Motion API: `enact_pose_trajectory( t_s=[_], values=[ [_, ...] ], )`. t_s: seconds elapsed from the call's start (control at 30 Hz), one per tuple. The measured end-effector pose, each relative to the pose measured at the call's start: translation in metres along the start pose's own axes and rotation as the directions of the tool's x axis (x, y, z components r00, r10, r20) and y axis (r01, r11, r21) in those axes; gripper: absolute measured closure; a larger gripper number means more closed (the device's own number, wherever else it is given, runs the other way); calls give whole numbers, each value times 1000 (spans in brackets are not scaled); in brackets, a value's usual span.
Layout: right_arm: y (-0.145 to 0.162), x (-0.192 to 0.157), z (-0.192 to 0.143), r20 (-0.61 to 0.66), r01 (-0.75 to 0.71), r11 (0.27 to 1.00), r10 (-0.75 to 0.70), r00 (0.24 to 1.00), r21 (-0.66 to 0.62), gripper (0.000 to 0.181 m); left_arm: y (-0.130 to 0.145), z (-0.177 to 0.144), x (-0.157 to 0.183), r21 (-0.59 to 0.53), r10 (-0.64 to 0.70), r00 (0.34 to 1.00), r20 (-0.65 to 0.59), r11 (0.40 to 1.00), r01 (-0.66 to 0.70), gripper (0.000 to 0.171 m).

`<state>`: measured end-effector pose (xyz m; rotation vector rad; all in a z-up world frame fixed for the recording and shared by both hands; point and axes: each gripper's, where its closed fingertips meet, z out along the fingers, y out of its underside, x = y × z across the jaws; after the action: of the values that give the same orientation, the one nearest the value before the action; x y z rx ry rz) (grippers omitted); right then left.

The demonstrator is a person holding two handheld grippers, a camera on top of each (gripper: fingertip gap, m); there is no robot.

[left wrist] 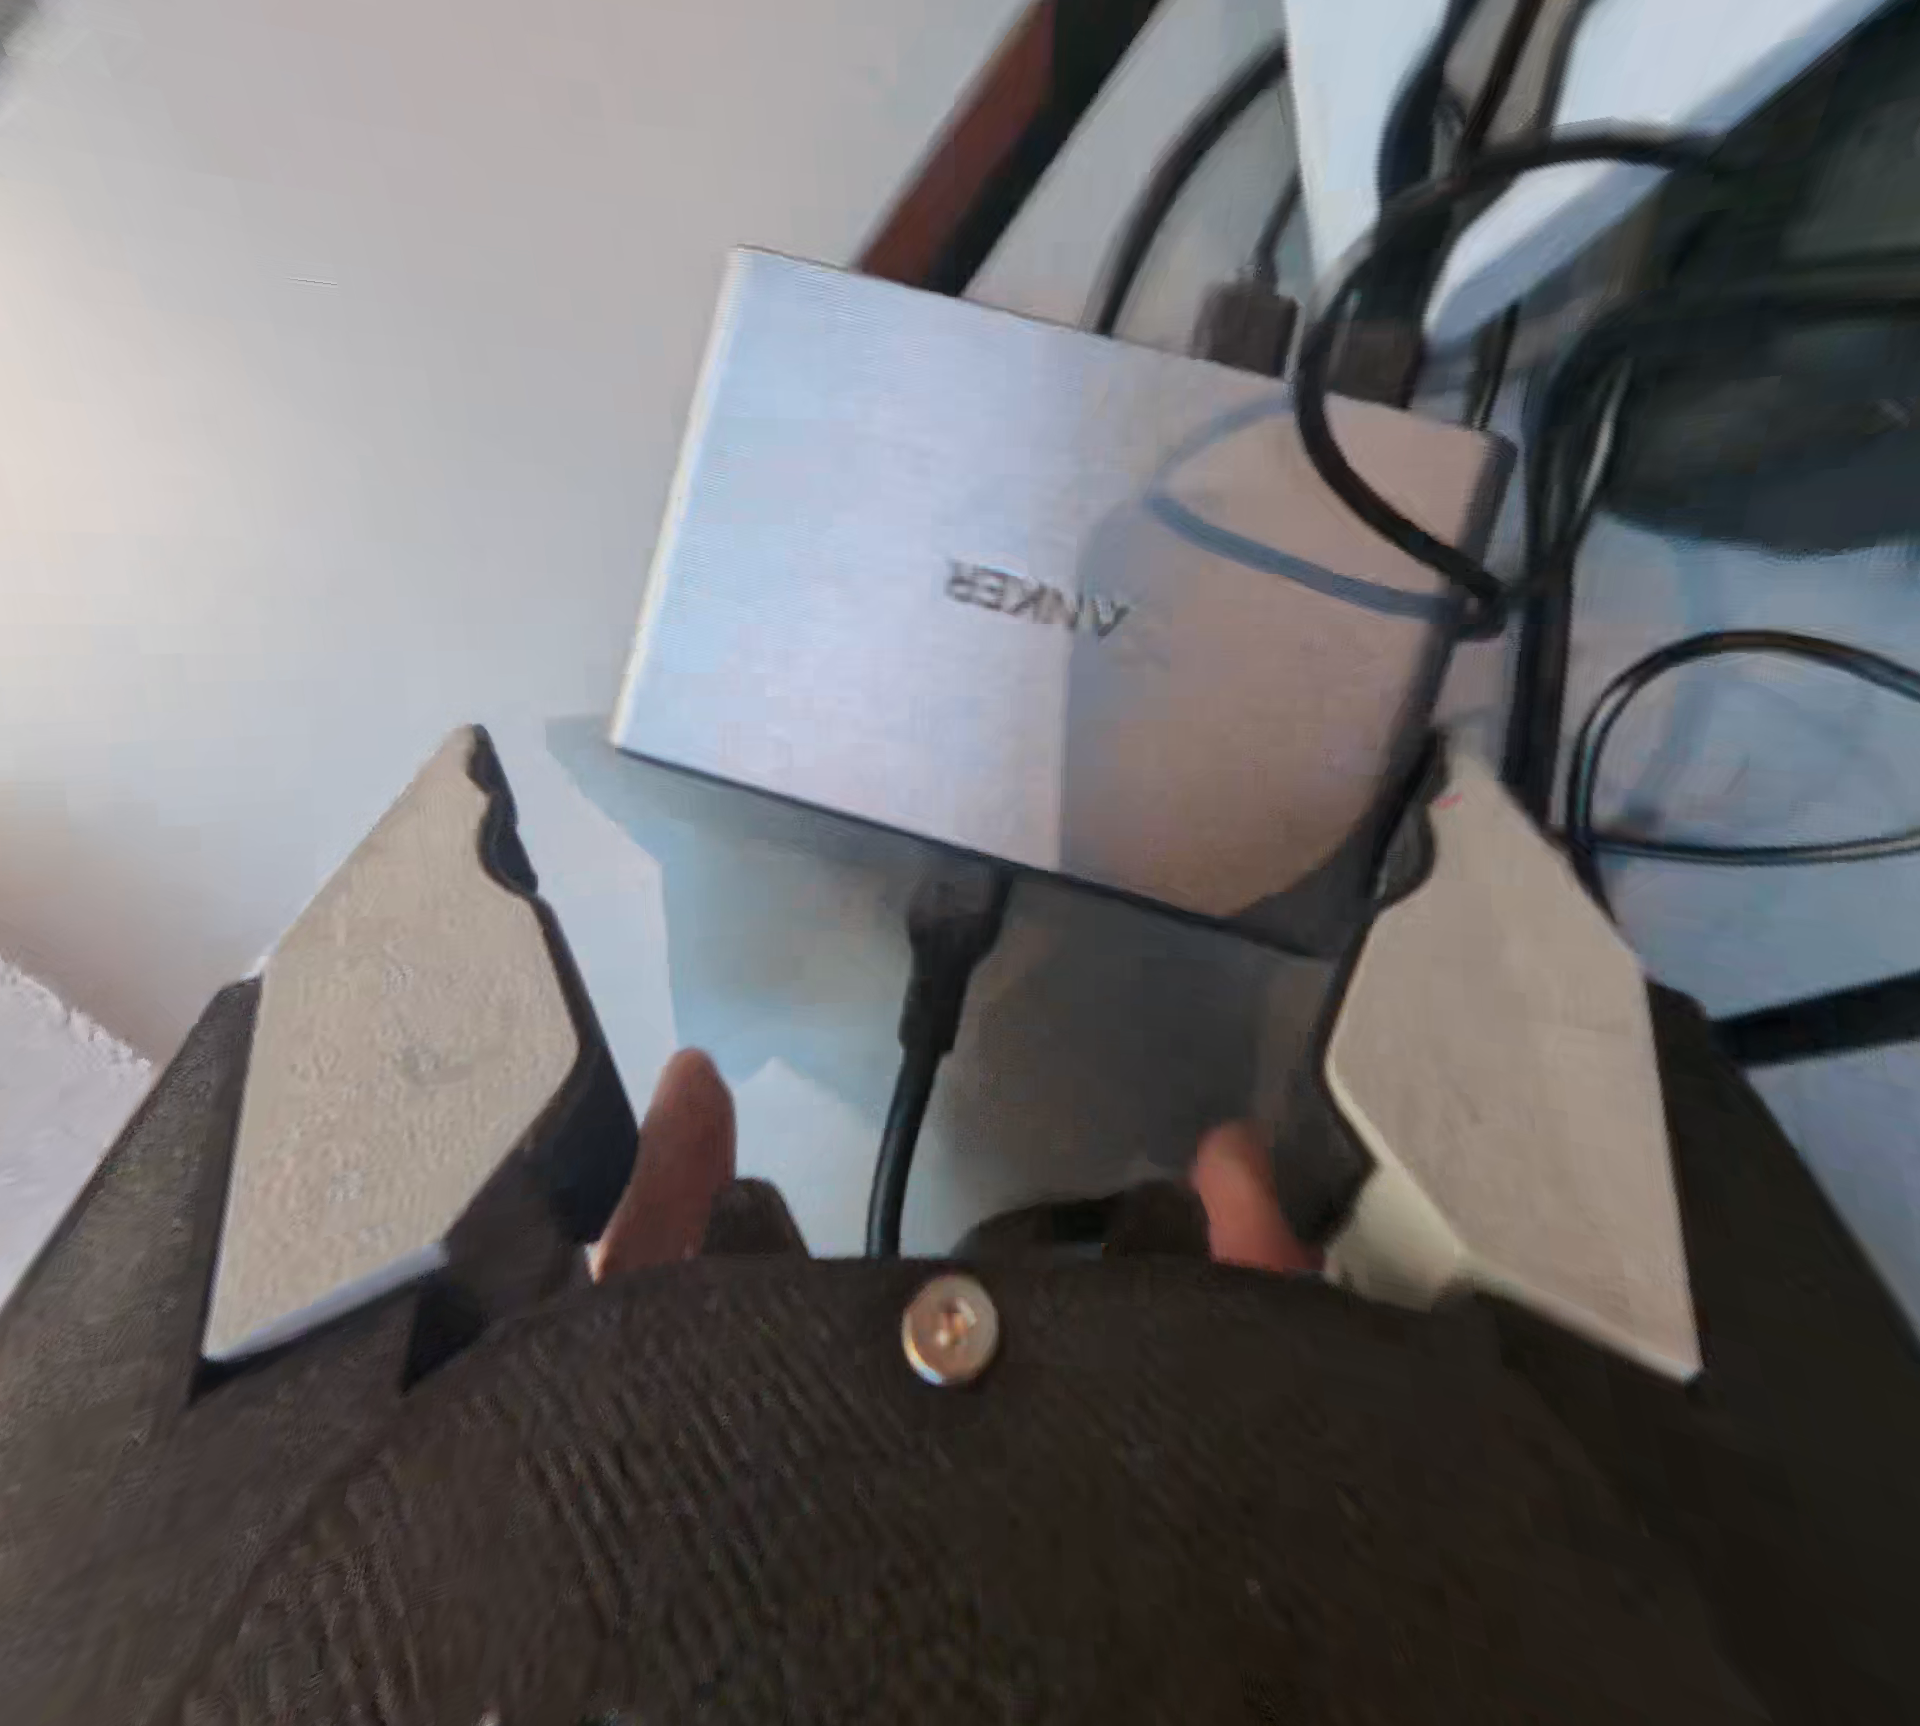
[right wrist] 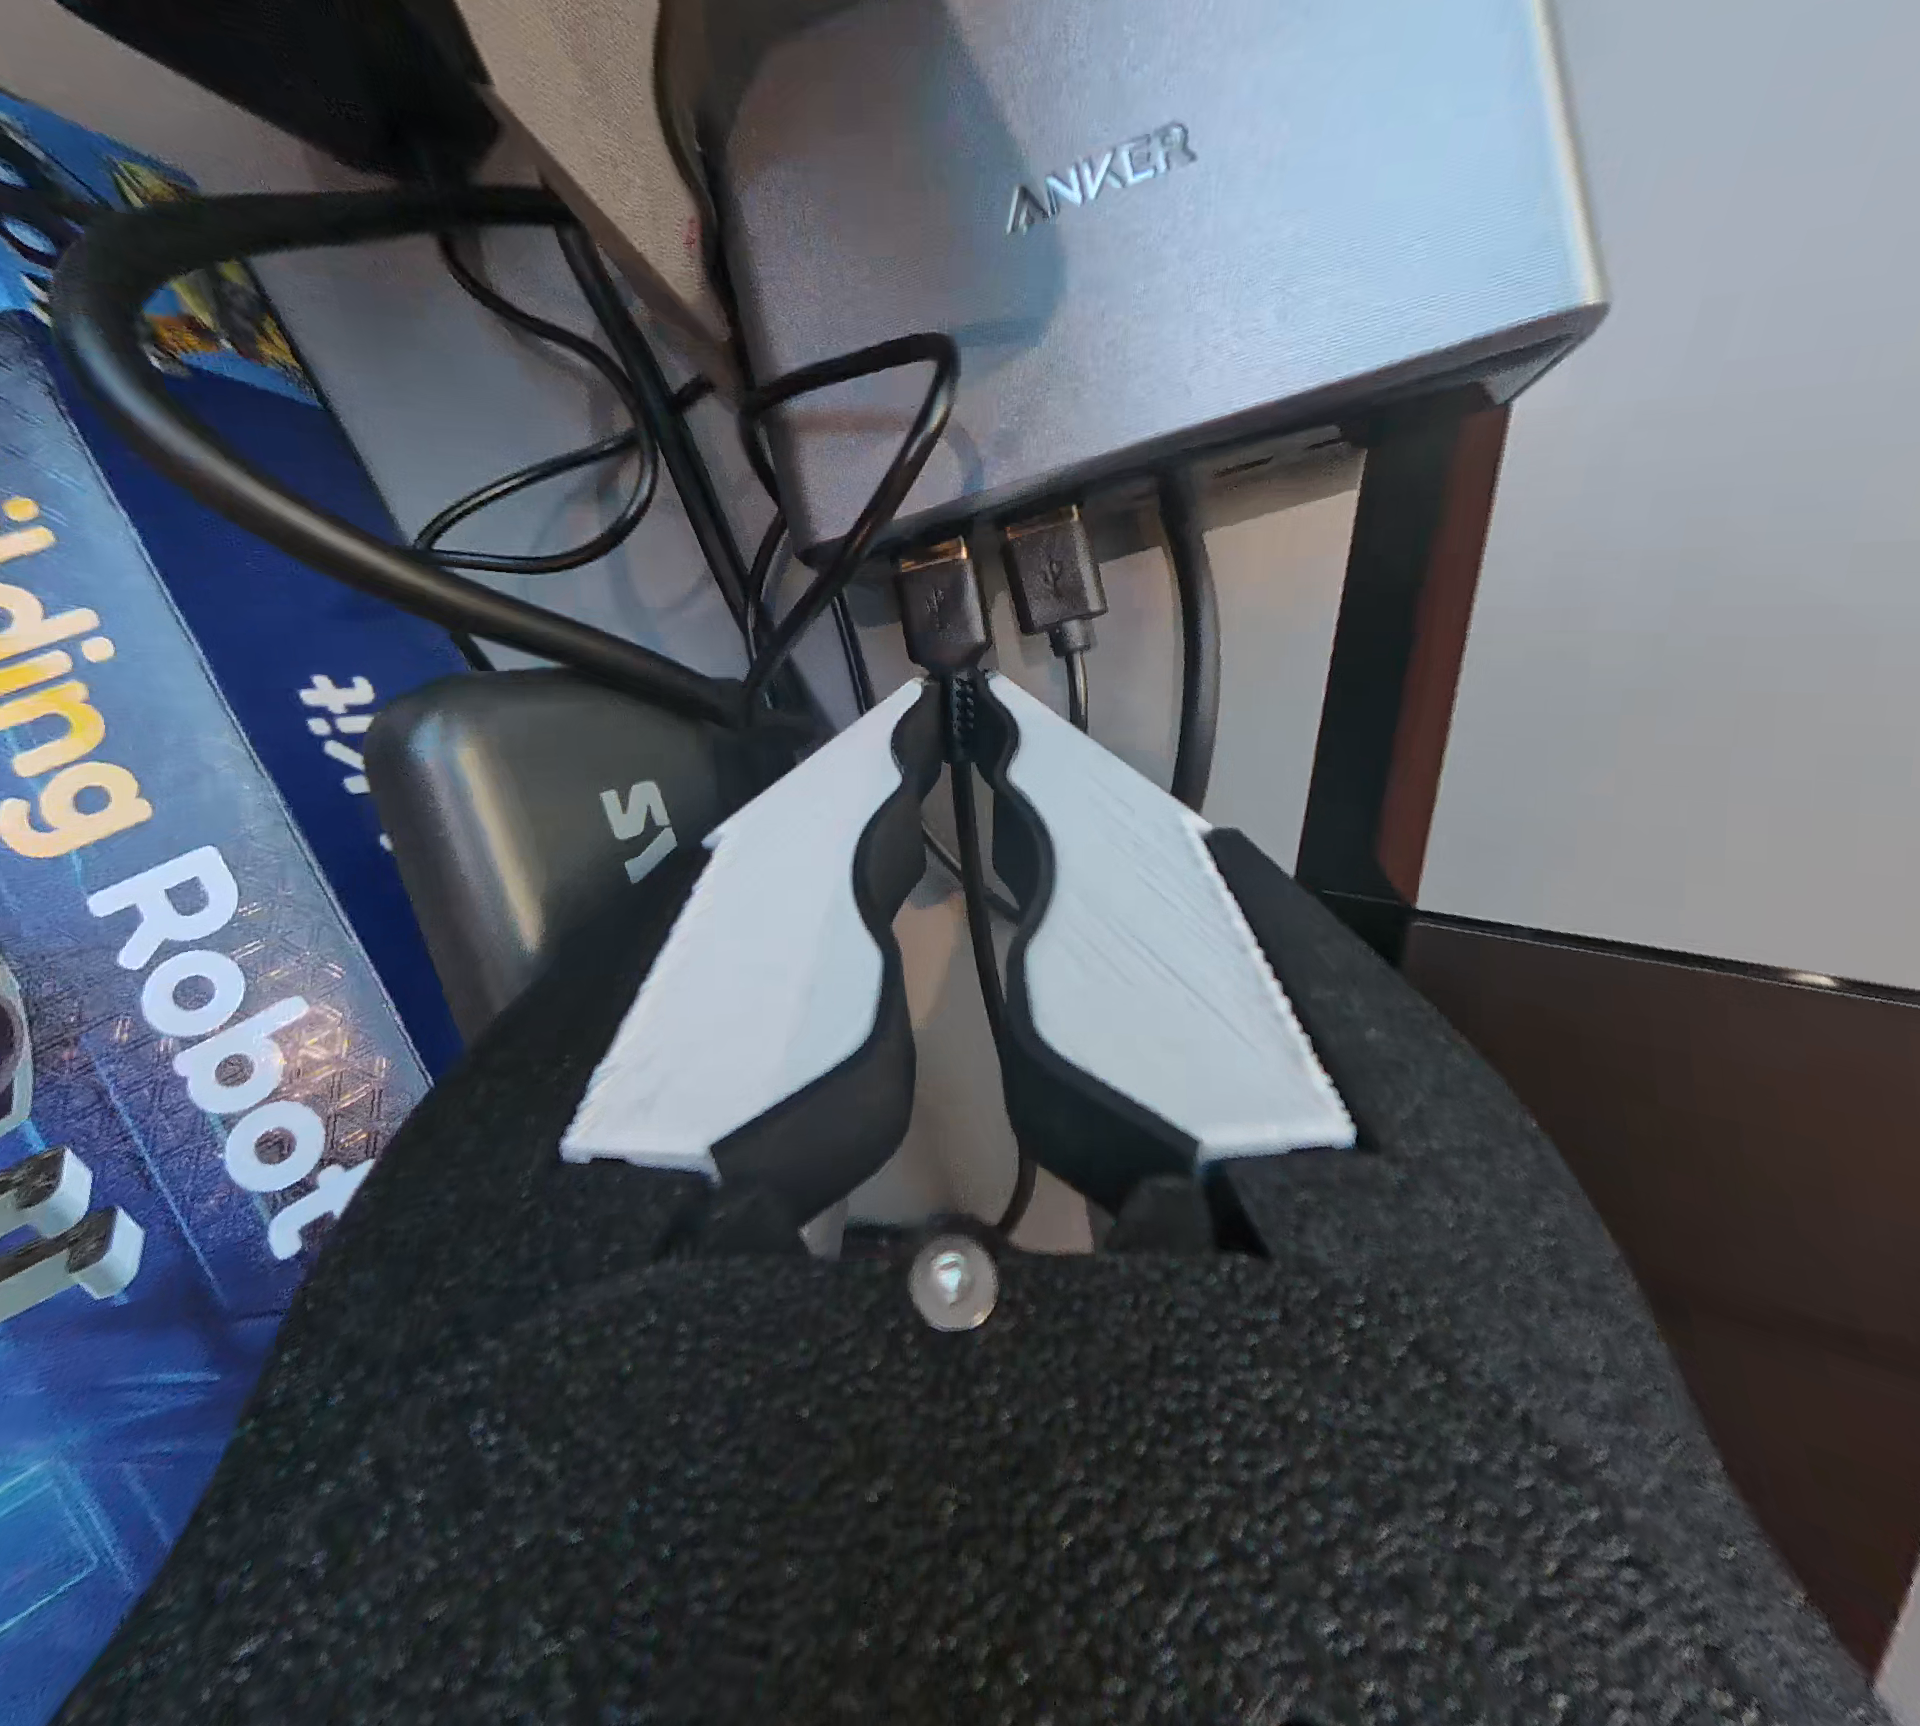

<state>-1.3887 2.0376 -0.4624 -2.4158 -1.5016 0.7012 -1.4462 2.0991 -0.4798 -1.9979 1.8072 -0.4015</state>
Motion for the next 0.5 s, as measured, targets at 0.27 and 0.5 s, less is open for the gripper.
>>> enact_pose_trajectory(
  t_s=[0.27,0.5],
  values=[
    [-1,0,0,-25,-14,999,13,1000,-31,177,8,-12,17,-54,-36,998,57,998,39,13],
    [-1,1,1,-50,-24,999,23,998,-22,177,25,-39,11,-183,-150,983,-109,975,129,82]
  ],
)
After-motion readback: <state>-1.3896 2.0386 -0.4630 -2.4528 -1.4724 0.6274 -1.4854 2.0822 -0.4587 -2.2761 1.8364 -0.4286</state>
